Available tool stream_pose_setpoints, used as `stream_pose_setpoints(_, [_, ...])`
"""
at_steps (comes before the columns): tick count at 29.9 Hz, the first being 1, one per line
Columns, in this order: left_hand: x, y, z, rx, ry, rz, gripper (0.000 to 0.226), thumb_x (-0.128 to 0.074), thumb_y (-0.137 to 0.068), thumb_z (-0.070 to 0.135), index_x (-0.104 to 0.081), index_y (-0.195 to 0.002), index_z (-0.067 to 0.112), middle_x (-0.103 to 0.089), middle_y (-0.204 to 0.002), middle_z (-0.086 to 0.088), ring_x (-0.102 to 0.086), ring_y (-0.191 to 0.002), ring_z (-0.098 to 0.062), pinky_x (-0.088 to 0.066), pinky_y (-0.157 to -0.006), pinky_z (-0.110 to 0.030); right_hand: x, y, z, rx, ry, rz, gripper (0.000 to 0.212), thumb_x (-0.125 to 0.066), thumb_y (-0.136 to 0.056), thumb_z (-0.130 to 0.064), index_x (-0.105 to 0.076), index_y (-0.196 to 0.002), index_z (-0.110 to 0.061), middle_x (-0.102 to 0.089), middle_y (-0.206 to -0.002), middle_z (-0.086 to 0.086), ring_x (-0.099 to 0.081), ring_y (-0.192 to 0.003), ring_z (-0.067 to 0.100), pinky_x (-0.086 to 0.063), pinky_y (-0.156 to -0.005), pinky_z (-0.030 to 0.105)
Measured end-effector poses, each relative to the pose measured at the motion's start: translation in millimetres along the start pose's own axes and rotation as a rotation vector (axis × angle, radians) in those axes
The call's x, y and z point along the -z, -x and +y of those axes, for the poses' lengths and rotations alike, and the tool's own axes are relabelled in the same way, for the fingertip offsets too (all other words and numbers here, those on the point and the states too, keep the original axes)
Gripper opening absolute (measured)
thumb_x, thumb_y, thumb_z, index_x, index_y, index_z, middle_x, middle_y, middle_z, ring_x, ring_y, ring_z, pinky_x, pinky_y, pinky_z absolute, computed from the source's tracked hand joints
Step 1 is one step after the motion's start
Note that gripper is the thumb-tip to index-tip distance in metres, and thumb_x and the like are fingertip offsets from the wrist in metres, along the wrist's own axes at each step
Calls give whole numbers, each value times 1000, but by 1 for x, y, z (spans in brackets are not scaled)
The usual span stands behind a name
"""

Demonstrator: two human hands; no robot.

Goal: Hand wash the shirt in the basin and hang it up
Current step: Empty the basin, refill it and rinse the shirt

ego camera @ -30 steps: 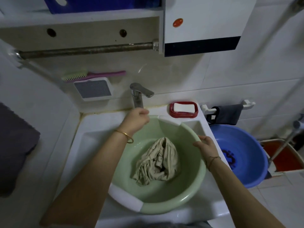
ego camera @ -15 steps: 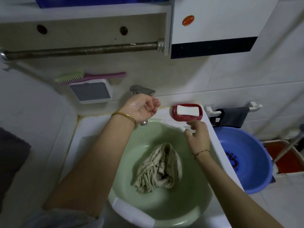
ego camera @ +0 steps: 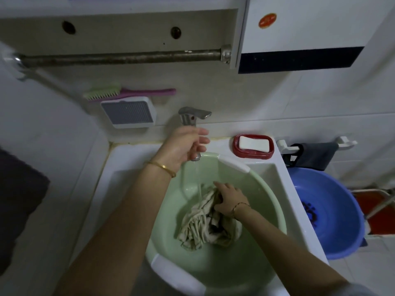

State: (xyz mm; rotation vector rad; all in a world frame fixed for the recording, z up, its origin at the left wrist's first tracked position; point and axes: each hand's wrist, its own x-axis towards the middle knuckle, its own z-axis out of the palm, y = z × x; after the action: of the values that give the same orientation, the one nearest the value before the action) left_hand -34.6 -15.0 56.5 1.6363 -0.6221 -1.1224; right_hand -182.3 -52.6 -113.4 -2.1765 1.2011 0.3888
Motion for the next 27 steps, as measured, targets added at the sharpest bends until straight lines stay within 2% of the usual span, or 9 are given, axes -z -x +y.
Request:
stream_pose_setpoints(5, [7, 20, -82, 18, -219, 184, 28, -42, -88, -1, -58, -73, 17, -60, -70, -1, -50, -54, -12, -33, -39, -13, 11, 6, 5, 19, 177, -16, 44, -55, -85, -20, -53, -127, -35, -49, -128, 0, -51, -117, 26, -43, -97, 39])
stream_pose_setpoints(8, [8, 23, -143, 111, -533, 121, 14, -52, -87, 10, -65, -82, 11, -67, -86, -10, -62, -81, -26, -52, -68, -28, 11, 19, 5, 76, 289, -97, 40, -57, -86, -22, -57, -122, -39, -53, -128, -5, -52, -117, 22, -43, -94, 33])
stream_pose_setpoints(10, [4, 28, -166, 159, -816, 48, 21, -51, -90, 21, -66, -100, 11, -65, -106, -12, -60, -102, -30, -49, -88, -34, 9, 29, 4, 123, 318, -191, 38, -60, -84, -22, -61, -119, -37, -58, -123, -7, -55, -114, 19, -45, -92, 30])
stream_pose_setpoints(13, [0, 34, -174, 157, -1035, -34, 30, -46, -91, 26, -61, -116, 17, -56, -123, -10, -53, -115, -31, -42, -98, -32, 6, 45, 0, 188, 326, -369, 35, -61, -84, -22, -64, -118, -29, -62, -119, -3, -57, -110, 21, -45, -89, 27])
stream_pose_setpoints(17, [-1, 36, -174, 182, -999, -131, 27, -46, -94, 26, -62, -115, 21, -60, -125, -7, -55, -113, -28, -44, -97, -32, 6, 54, -2, 112, 187, -435, 29, -53, -89, -28, -68, -107, -11, -64, -108, 10, -58, -99, 26, -39, -73, 23])
stream_pose_setpoints(20, [2, 40, -175, 197, -961, -188, 31, -48, -96, 25, -59, -123, 17, -58, -130, -6, -54, -117, -23, -39, -92, -22, 0, 53, 3, -5, 43, -43, 29, -51, -88, -43, -62, -93, -17, -62, -96, 6, -58, -89, 23, -45, -73, 27])
stream_pose_setpoints(22, [5, 40, -172, 184, -951, -192, 29, -52, -94, 27, -62, -118, 15, -61, -125, -6, -56, -114, -21, -38, -84, -18, -8, 54, 6, -6, 193, 171, 29, -52, -87, -45, -53, -102, -20, -57, -107, 5, -56, -98, 24, -46, -81, 33])
stream_pose_setpoints(24, [3, 40, -167, 194, -965, -237, 26, -53, -93, 27, -66, -110, 12, -64, -118, -10, -58, -109, -24, -40, -79, -21, -19, 49, 10, 42, 338, 134, 46, -53, -86, -47, -47, -124, -23, -48, -126, 5, -46, -115, 27, -41, -94, 40])
stream_pose_setpoints(27, [-2, 42, -161, 225, -1004, -296, 27, -52, -93, 26, -66, -105, 7, -65, -108, -14, -59, -102, -27, -45, -76, -24, -26, 42, 16, 77, 210, -153, 59, -50, -87, -45, -34, -142, -30, -37, -145, 4, -39, -128, 31, -37, -105, 43])
